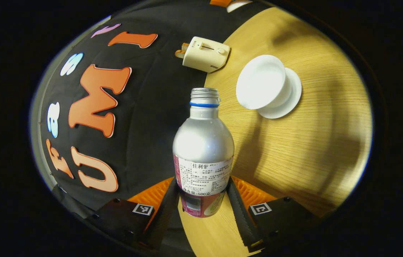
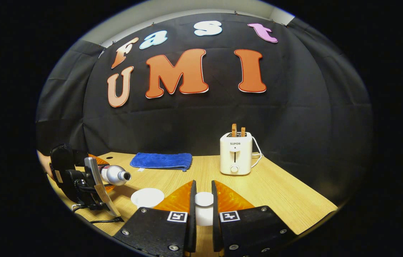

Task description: Open the teacup lid with one hand, grasp the water bottle and pour water into the teacup with the other hand; after pouring, place the water bottle on the coaster and then close the teacup lid.

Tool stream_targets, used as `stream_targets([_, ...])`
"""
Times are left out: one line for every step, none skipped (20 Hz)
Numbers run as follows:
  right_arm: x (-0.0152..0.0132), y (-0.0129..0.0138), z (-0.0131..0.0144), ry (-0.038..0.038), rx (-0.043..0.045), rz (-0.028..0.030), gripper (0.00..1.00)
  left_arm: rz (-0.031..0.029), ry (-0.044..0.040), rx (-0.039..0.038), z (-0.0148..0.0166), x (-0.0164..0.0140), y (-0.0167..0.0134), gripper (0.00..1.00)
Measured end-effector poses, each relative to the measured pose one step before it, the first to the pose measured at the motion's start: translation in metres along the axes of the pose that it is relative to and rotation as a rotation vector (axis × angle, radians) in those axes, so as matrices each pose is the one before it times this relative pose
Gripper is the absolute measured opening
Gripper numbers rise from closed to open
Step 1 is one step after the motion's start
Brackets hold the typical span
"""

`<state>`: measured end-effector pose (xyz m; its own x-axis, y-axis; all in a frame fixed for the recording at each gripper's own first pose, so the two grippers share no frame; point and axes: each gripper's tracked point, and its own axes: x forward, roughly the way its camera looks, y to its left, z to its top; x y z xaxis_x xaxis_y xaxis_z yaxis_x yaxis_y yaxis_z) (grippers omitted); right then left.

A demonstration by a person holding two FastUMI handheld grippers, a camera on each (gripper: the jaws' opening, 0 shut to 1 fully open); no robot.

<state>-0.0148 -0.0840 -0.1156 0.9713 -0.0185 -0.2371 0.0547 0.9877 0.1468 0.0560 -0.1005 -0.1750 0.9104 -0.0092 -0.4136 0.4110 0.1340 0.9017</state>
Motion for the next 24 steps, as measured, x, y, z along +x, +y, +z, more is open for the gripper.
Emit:
stream_targets([-0.00039, 0.0015, 0.00109, -0.00139, -0.00105, 0.004, 0.19, 0.00543, -0.00671, 0.0306, 0.00157, -0.00235, 0.00183, 0.83])
stream_targets([-0.00127, 0.0014, 0.00036, -0.00206, -0.00045, 0.004, 0.19, 0.00276, -0.00711, 0.024, 0.00312, 0.0008, 0.00263, 0.83])
stream_targets([-0.00005, 0.00188, 0.00044, 0.00036, -0.00281, 0.0039, 0.19, -0.00326, -0.00385, 0.01566, 0.00196, -0.00287, 0.0012, 0.82])
stream_targets([-0.00127, 0.00085, -0.00055, -0.0003, -0.00358, 0.00104, 0.19, -0.01204, -0.00633, 0.0101, 0.00128, -0.0012, -0.00066, 0.82])
stream_targets([-0.00077, 0.00172, 0.00176, -0.00172, -0.00546, 0.00455, 0.19, -0.00616, -0.00392, 0.01603, 0.00301, -0.00054, -0.00057, 0.83])
stream_targets([-0.00089, 0.00147, -0.00049, -0.00226, -0.00519, 0.00144, 0.18, 0.00288, -0.00641, 0.02681, 0.00346, 0.00005, 0.00112, 0.83])
stream_targets([-0.0004, 0.00057, 0.00059, 0.00044, -0.00415, 0.00181, 0.18, 0.00588, -0.00227, 0.02775, 0.00157, 0.00014, 0.00156, 0.82])
stream_targets([-0.00084, 0.00015, -0.00016, -0.0014, -0.00283, 0.00017, 0.18, 0.00316, -0.00108, 0.01972, 0.00032, 0.00031, 0.00075, 0.84])
stream_targets([-0.0008, -0.00053, -0.0002, 0.00021, 0.00106, -0.00196, 0.19, -0.00298, 0.00063, 0.01031, -0.00032, 0.00086, -0.00098, 0.83])
stream_targets([0.00029, 0.00057, -0.00028, -0.00177, 0.00367, 0.0025, 0.19, -0.00611, 0.00296, 0.01293, -0.00125, -0.00025, -0.00174, 0.83])
stream_targets([-0.00021, -0.00042, -0.00039, -0.00087, 0.00224, 0.00046, 0.19, -0.00041, 0.00012, 0.01819, 0.0, 0.00119, -0.00004, 0.84])
stream_targets([0.0008, -0.00083, -0.0016, 0.00196, -0.00022, -0.00156, 0.19, 0.00265, 0.00323, 0.02108, -0.0014, 0.00189, 0.0023, 0.83])
stream_targets([0.00034, -0.00146, -0.00105, 0.00313, -0.00014, -0.00236, 0.19, 0.00415, 0.00182, 0.02183, -0.00026, -0.00033, 0.00196, 0.83])
stream_targets([-0.00083, -0.00025, -0.00092, 0.00117, 0.0008, 0.00053, 0.19, 0.0018, 0.0023, 0.0157, -0.00022, 0.00164, -0.00049, 0.83])
stream_targets([0.0007, -0.0006, -0.0009, 0.00065, 0.00289, 0.00069, 0.19, -0.00093, 0.00289, 0.0112, -0.0014, 0.00061, -0.00066, 0.83])
stream_targets([0.00088, -0.0006, -0.00236, 0.00272, 0.00156, 0.00016, 0.18, -0.00127, 0.00417, 0.00945, -0.00145, 0.00047, -0.00149, 0.83])
stream_targets([-0.00011, -0.00046, -0.00176, 0.00323, 0.00084, -0.00086, 0.19, 0.00206, 0.00138, 0.01183, -0.00162, -0.00035, -0.00005, 0.83])
stream_targets([-0.00001, -0.00019, -0.00259, 0.00336, 0.00015, -0.00004, 0.19, 0.00658, 0.001, 0.01496, -0.00042, 0.00012, 0.00118, 0.83])
stream_targets([-0.00063, -0.00085, -0.00076, 0.00195, 0.00019, -0.0004, 0.19, 0.00987, -0.00068, 0.01492, 0.00016, -0.00024, 0.00207, 0.83])
stream_targets([-0.00022, 0.00002, -0.00043, 0.00166, -0.00032, 0.00027, 0.19, 0.00849, -0.00073, 0.01556, 0.00116, -0.00039, 0.00202, 0.83])
stream_targets([-0.00009, -0.00011, 0.00043, -0.00121, -0.00099, 0.00027, 0.19, 0.00646, -0.00343, 0.01472, -0.00004, 0.00013, 0.00257, 0.83])
stream_targets([0.00048, -0.00047, 0.00033, -0.00093, 0.00037, -0.00186, 0.19, 0.00715, -0.00332, 0.01481, 0.00116, 0.00104, 0.00238, 0.83])
stream_targets([0.00029, 0.0002, 0.00011, -0.00023, 0.0023, 0.00207, 0.19, 0.00923, -0.00192, 0.01981, 0.00044, 0.0007, 0.00382, 0.83])
stream_targets([-0.00157, -0.00031, -0.00049, -0.00153, 0.00317, -0.00021, 0.19, 0.01025, 0.00019, 0.01685, 0.00064, 0.00174, 0.00283, 0.83])
